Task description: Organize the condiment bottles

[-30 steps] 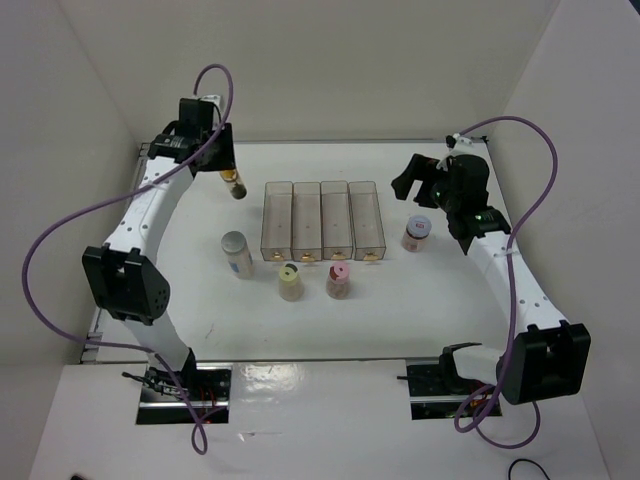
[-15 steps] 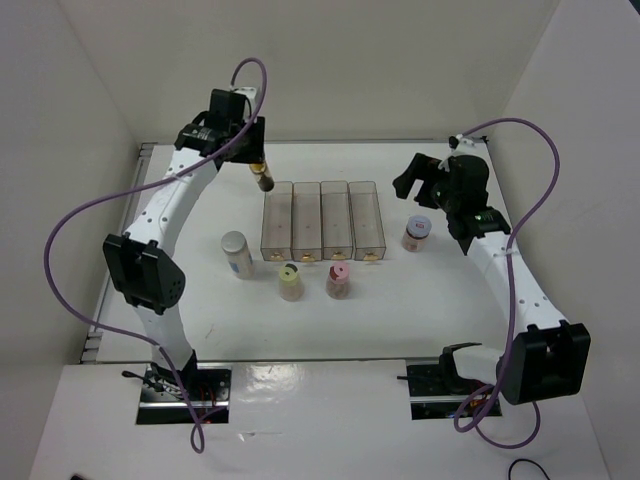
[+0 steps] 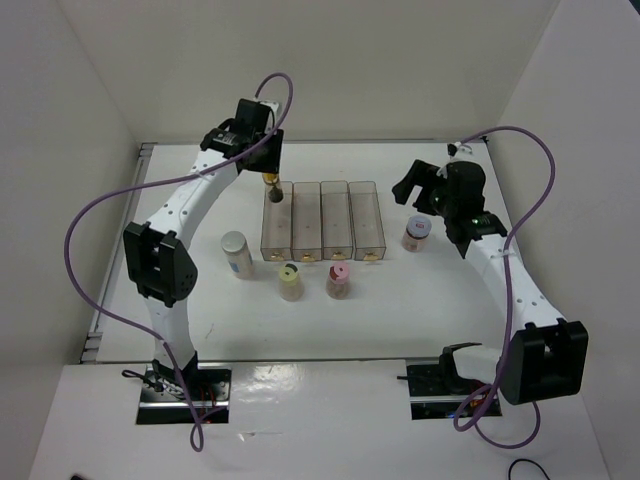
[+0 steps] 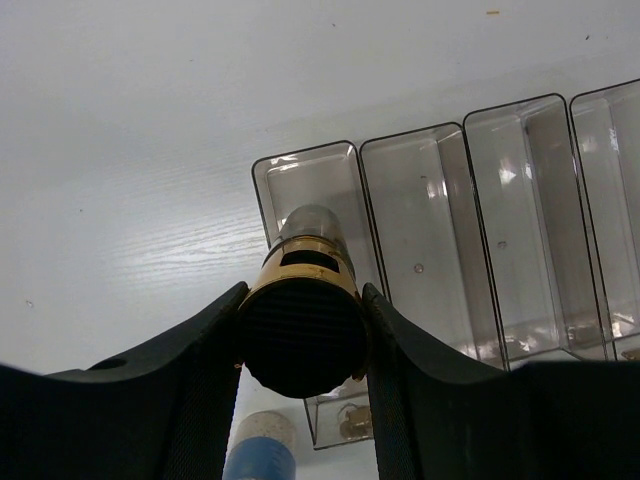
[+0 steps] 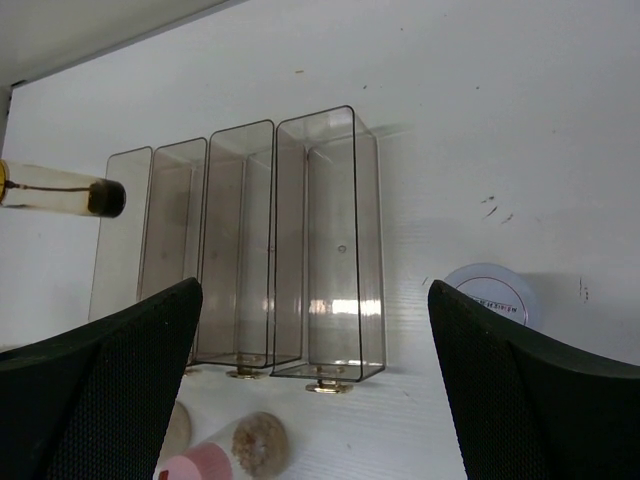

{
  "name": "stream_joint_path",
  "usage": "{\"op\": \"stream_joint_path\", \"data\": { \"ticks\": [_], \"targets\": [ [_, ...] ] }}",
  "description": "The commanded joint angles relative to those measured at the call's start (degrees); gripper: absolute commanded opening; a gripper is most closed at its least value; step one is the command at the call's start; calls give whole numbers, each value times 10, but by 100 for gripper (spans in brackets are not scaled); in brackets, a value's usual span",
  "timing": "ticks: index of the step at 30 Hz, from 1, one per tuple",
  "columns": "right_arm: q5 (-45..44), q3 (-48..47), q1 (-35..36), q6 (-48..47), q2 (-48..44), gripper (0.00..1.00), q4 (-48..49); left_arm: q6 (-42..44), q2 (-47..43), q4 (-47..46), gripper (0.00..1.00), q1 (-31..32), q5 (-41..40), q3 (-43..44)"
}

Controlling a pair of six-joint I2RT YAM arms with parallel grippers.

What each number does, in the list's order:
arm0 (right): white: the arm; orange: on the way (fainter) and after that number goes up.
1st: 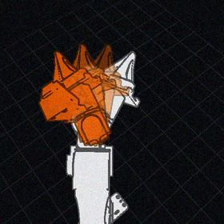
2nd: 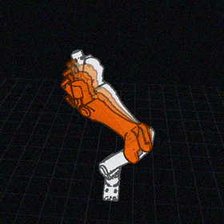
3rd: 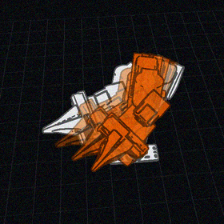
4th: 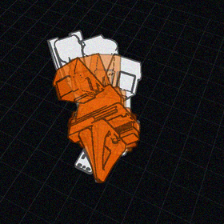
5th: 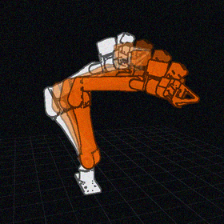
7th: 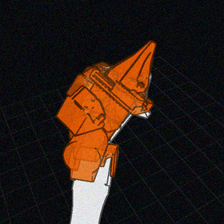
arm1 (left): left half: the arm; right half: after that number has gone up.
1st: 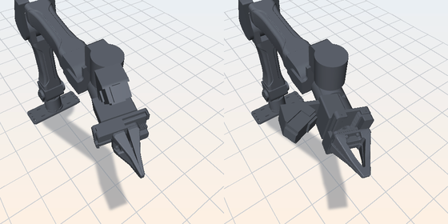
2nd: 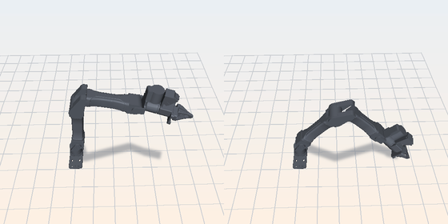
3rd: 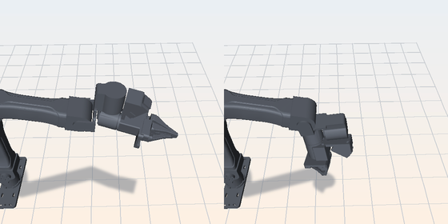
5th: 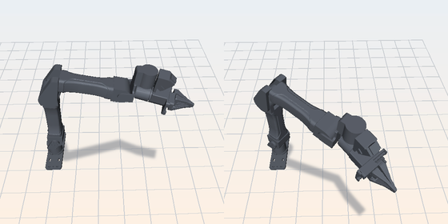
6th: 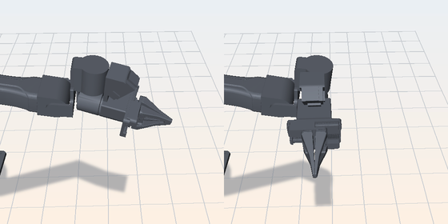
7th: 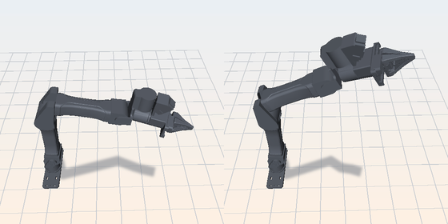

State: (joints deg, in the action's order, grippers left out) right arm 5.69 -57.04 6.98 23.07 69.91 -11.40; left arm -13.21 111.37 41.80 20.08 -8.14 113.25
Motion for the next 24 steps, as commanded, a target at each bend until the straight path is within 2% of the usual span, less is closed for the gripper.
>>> {"op": "stream_joint_path", "data": {
  "ticks": [1,10,20,24],
  "targets": [
    [-2,10,4,5,-13,98,26,13,8,-38,15,-3,-15,6],
    [-8,21,4,10,-29,98,26,8,26,-62,15,-3,-10,-16],
    [-8,21,4,10,-29,98,21,-2,38,-62,20,2,-10,-29],
    [-2,16,4,10,-29,98,16,-2,43,-62,27,2,-10,-35]
  ]
}}
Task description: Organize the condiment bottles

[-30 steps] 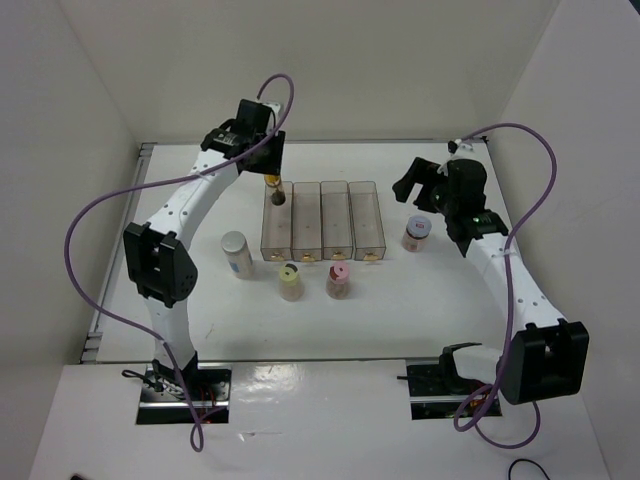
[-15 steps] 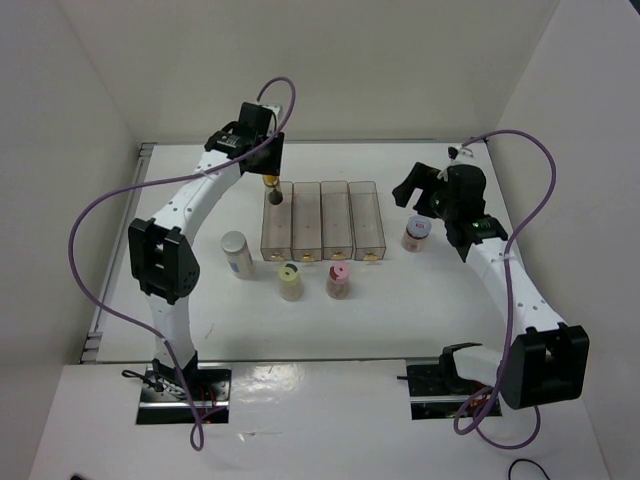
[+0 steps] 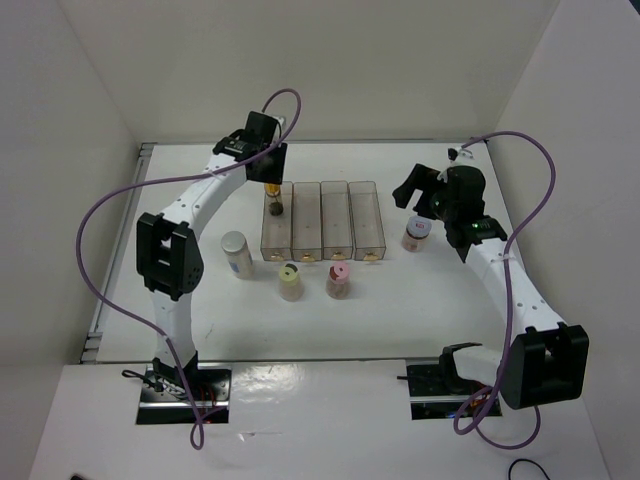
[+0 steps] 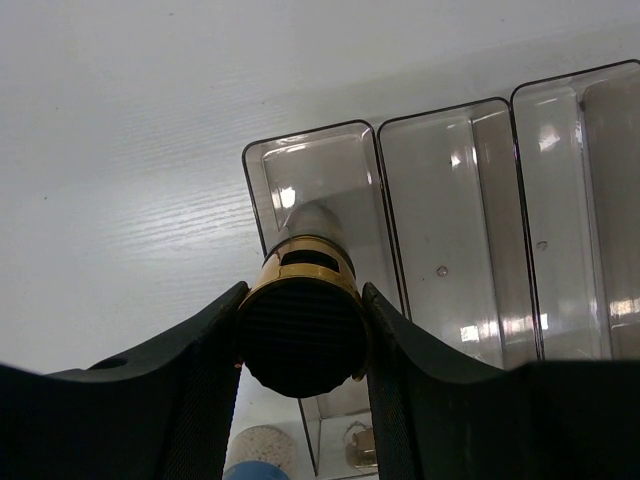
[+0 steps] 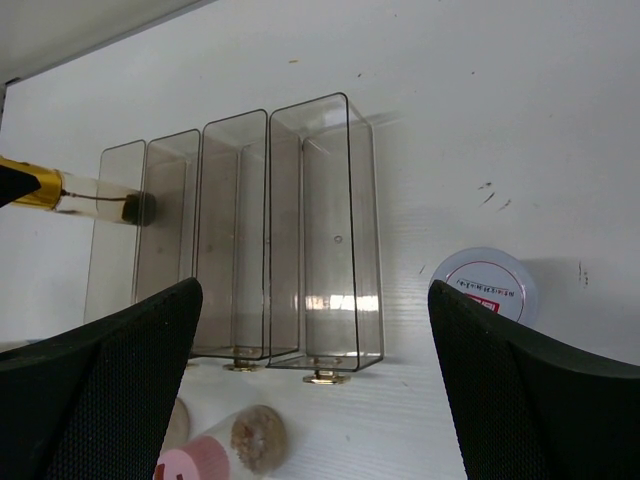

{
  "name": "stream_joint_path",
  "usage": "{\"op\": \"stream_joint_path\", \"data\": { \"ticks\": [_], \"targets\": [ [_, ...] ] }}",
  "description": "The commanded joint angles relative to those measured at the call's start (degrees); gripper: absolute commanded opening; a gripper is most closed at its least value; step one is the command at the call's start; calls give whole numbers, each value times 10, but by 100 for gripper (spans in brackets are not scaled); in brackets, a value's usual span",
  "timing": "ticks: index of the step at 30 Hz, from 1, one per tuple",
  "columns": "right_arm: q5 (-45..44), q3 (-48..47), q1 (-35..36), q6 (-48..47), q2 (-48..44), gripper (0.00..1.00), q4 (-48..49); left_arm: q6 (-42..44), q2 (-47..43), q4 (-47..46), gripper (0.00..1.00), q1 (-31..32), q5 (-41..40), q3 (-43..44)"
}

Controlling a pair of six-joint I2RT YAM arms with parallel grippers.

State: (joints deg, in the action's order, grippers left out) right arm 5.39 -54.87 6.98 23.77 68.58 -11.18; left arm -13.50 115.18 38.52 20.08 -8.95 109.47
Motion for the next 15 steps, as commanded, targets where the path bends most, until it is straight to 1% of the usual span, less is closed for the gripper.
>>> {"op": "stream_joint_path", "data": {
  "ticks": [1,2,4,8,9,10,12,13,15],
  "targets": [
    [1,-6,4,3,-16,98,6,-5,5,-29,30,2,4,3],
    [7,-12,4,-2,-11,98,6,-5,5,-29,32,2,4,3],
    [7,-17,4,-2,-11,98,1,-5,10,-29,40,2,11,3],
    [7,-23,4,-2,-11,98,-4,-5,10,-29,46,2,11,-2],
    [7,-23,4,-7,-11,98,-4,-5,15,-29,51,2,11,-2],
    [12,-23,4,-7,-11,98,-9,-5,15,-29,54,2,11,-2],
    [12,-28,4,-7,-11,98,-9,-5,15,-29,57,2,17,-2],
    [12,-28,4,-7,-11,98,-9,-5,15,-29,60,2,17,-2],
    [12,-28,4,-7,-11,98,-15,-5,15,-29,61,2,17,-2]
  ]
}}
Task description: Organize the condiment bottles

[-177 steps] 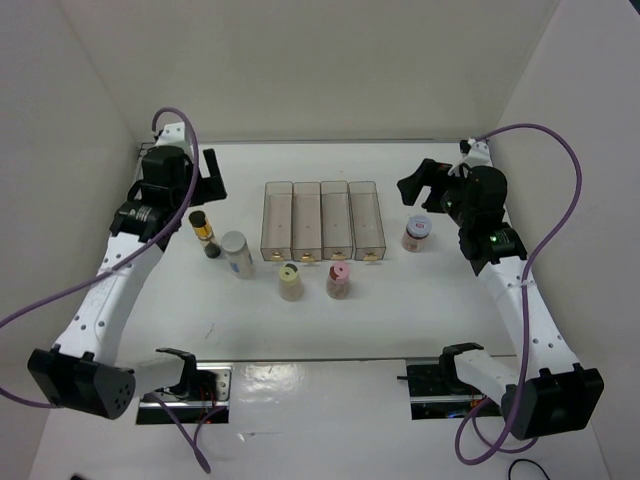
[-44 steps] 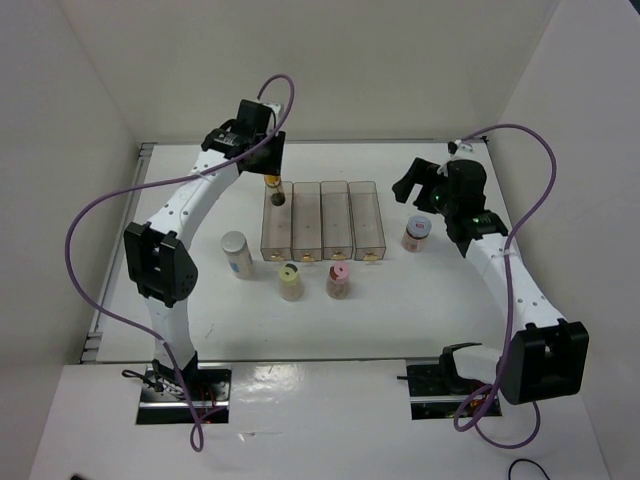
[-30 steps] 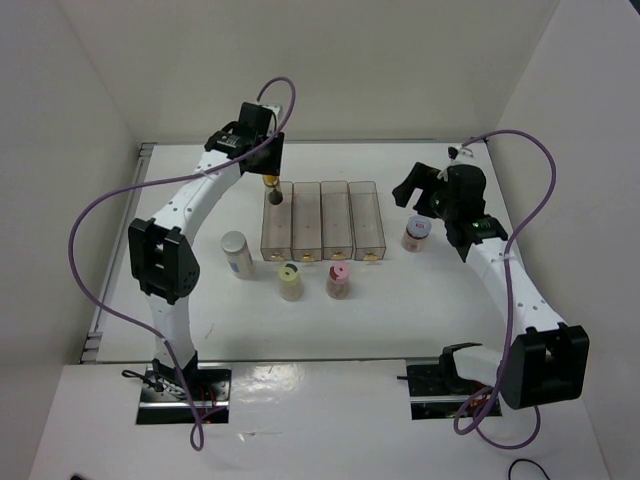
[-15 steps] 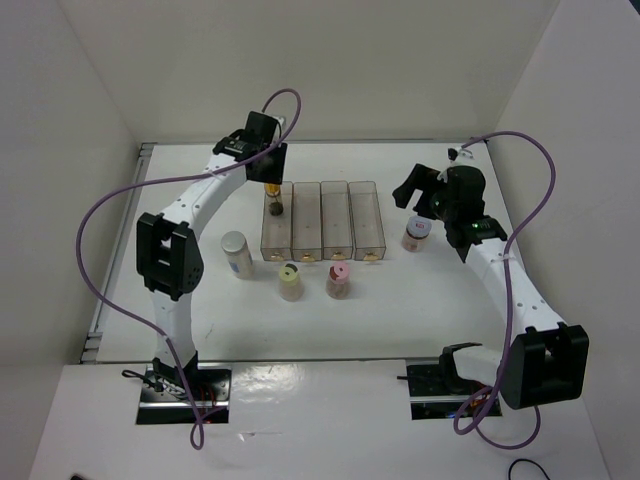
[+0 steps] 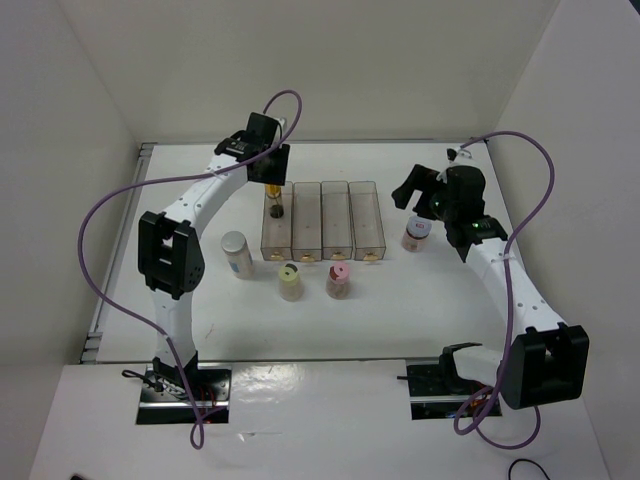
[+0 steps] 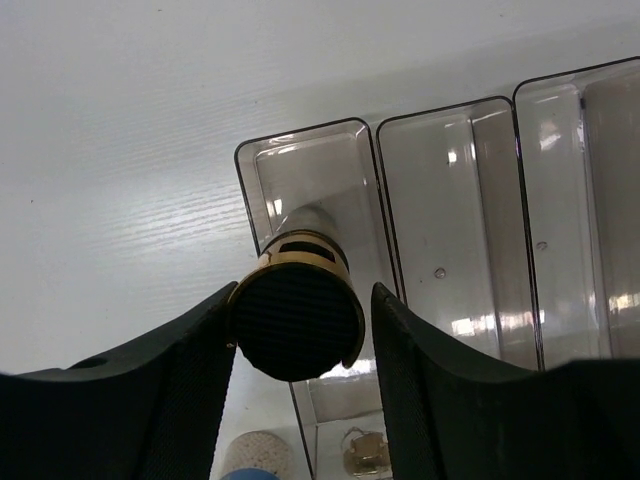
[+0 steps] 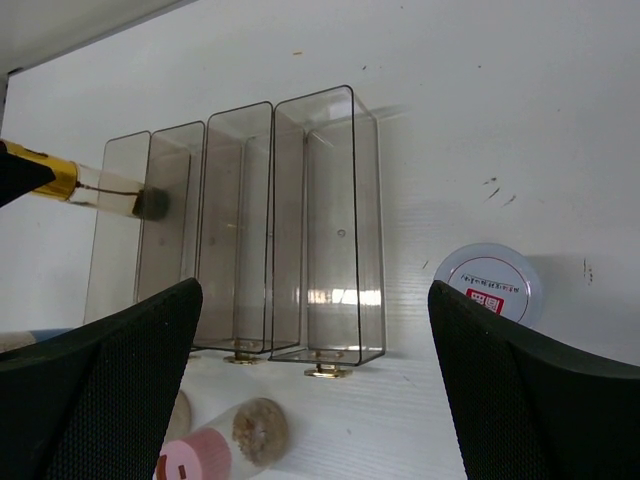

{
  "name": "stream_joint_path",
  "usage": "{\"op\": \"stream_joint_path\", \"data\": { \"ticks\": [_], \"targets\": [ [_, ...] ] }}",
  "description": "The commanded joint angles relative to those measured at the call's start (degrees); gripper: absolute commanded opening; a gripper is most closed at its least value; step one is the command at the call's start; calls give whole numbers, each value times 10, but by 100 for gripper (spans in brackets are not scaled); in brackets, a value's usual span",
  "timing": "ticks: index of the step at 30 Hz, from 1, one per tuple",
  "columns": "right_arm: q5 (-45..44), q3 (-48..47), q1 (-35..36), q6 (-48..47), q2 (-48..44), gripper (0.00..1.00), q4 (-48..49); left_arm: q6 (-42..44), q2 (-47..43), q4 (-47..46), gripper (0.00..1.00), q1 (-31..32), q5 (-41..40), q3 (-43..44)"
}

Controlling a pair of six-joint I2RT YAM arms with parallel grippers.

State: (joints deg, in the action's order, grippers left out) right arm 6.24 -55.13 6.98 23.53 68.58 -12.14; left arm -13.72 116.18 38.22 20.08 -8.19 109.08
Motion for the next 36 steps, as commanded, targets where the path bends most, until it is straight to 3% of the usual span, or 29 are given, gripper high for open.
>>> {"op": "stream_joint_path", "data": {
  "ticks": [1,10,18,24,29,33,36],
  "targets": [
    [4,-25,4,-10,-11,98,-5,-3,5,-26,63,2,9,2],
    [14,-30,4,-10,-16,98,-10,-3,-14,-10,100,2,11,17],
    [25,-25,4,-10,-21,98,-10,-3,-77,31,100,2,42,84],
    [47,-52,4,-22,-16,98,-5,-13,-162,68,100,-4,-1,99],
    [53,-81,9,-34,9,98,-5,-60,-291,75,100,-47,-24,-21],
    [63,-100,15,-45,31,98,-10,-83,-397,75,100,-66,-10,-198],
    [63,-105,21,-45,45,98,-10,-90,-453,64,100,-72,-10,-279]
  ]
}}
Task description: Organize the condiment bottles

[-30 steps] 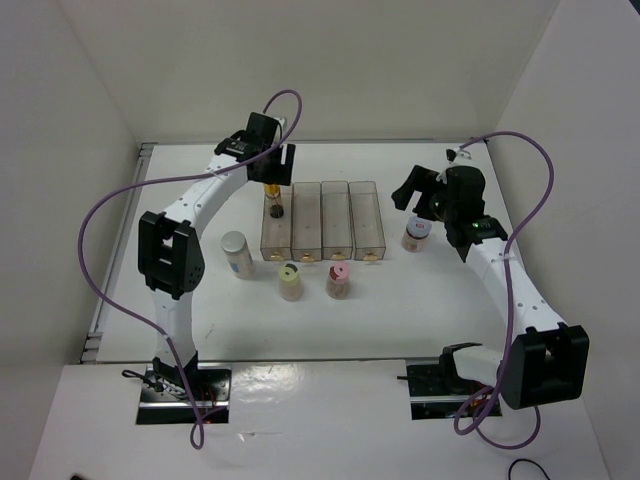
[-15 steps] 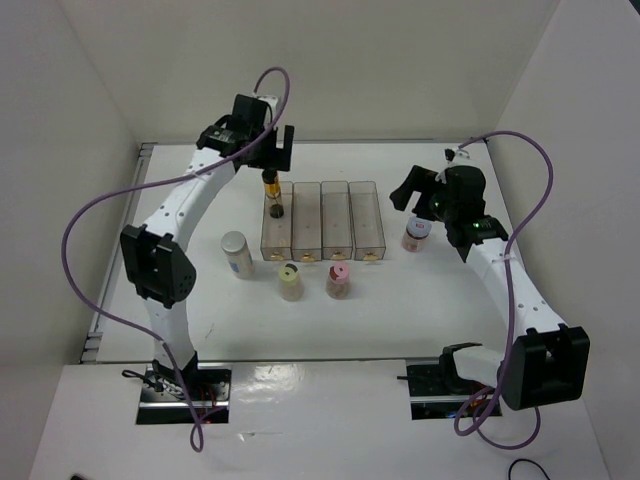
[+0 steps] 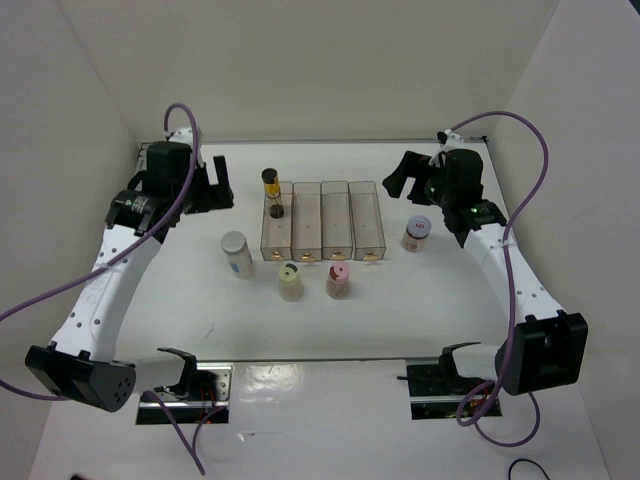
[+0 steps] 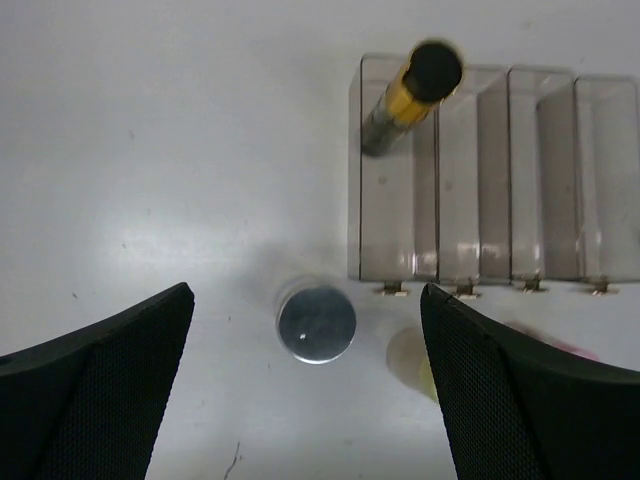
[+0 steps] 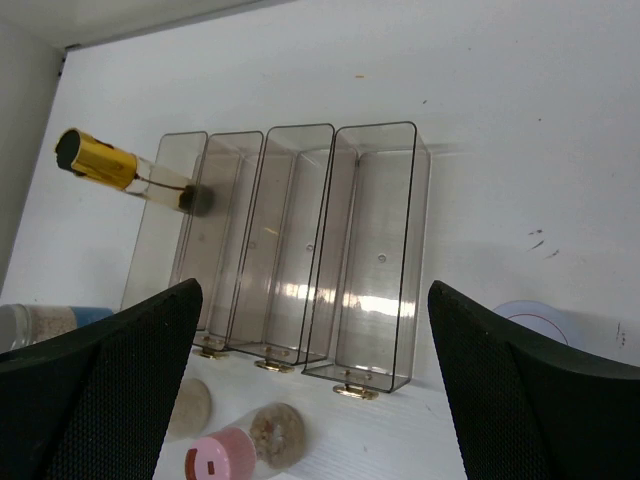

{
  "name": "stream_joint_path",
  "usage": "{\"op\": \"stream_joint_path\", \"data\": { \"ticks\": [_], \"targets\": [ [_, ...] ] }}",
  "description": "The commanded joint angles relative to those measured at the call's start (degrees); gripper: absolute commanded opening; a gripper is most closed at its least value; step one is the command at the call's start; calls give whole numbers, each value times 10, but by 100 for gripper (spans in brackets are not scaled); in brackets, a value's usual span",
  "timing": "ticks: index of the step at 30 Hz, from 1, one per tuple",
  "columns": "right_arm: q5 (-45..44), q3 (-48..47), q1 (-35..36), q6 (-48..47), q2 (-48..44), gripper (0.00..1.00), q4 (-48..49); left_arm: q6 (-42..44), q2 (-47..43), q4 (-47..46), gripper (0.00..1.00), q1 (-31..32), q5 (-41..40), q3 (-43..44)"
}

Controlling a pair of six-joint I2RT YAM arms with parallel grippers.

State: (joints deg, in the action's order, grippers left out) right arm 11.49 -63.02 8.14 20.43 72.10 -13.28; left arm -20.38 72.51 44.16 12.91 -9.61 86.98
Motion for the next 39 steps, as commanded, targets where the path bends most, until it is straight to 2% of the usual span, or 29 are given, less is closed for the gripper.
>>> {"op": "stream_joint_path", "data": {
  "ticks": [1,5,9,23,39],
  "targets": [
    [11,-32,14,-20,17,98,-4,-23,-25,4,100,0,17,-96],
    [16,-38,21,-20,30,98,-10,-23,-31,-20,100,0,34,-145],
    [16,-45,26,-25,43,98,-10,-28,10,-20,100,19,18,-162],
    [-7,-33,31,-20,38,98,-10,8,97,-27,100,25,35,-157],
    [-7,-33,31,-20,55,98,-4,8,78,-11,100,25,45,-188]
  ]
}}
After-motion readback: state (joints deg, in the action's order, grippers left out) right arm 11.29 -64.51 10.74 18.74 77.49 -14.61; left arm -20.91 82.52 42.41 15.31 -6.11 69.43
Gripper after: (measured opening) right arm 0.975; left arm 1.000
